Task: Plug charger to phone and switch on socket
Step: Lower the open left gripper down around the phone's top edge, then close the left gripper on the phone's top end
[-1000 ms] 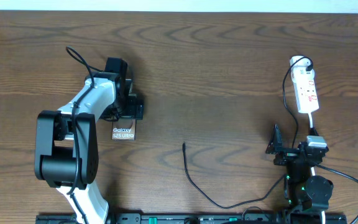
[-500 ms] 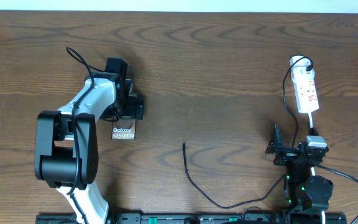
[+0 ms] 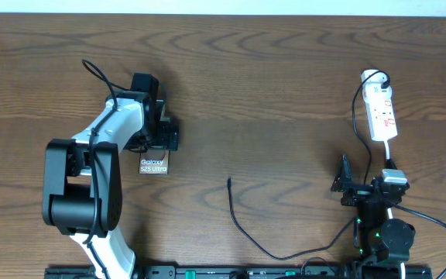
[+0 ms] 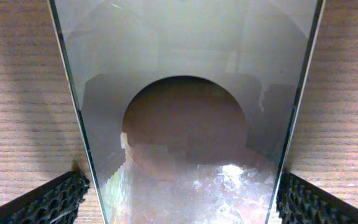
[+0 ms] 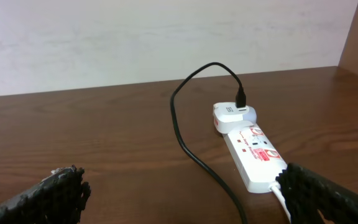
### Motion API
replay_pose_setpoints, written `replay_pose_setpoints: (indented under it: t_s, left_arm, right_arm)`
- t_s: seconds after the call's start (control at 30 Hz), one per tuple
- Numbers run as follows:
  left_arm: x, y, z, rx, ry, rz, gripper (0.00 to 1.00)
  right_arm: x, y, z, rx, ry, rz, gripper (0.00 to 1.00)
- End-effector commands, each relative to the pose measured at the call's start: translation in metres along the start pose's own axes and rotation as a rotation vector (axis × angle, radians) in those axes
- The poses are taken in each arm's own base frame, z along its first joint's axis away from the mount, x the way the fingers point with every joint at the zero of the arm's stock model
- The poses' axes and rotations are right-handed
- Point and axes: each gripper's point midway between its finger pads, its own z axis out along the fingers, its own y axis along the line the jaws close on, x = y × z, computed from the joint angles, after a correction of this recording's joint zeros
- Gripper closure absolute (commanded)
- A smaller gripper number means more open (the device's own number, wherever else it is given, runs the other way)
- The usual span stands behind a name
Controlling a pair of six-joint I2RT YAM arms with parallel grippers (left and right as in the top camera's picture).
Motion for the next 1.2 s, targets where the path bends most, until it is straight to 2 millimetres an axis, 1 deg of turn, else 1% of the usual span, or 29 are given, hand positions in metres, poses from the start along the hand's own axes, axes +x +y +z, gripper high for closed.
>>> replay_pose_setpoints:
  t_s: [0.0,0.13,0.3,0.93,1.1,1.17]
  left_arm:
    - [0.0213,0.0005,0.0152,0.004,0.074,0.004,0.01]
    - [0.0208,0.0005,0.0178,0.005,0.066,0.005,0.01]
    - [0.0267,0.001,0.0227,0.004,0.075,0.004,0.01]
    - [0.0266,0.0009,0.0228,0.005,0.074,0.004,0.01]
    - [0.0266,0.0009,0.0228,0.005,0.074,0.004,0.0]
    - [0.0266,0.0009,0.0228,0.005,0.074,0.004,0.02]
  right_arm:
    - [0.0002,-0.0022,-0.0003,0.01,-0.001,0.013,0.01]
    - [0.0002,-0.0022,-0.0003,0.01,-0.001,0.013,0.01]
    - [0.0001,-0.0023,-0.0003,0.011,-0.001,0.013,0.01]
    - [0.0002,-0.0023,-0.0003,0.011,-0.001,0.013,0.01]
    - [0.0001,-0.0023,-0.0003,0.011,-0.001,0.013,0.01]
    - [0.0001,-0.0023,-0.0003,0.011,-0.001,0.013,0.01]
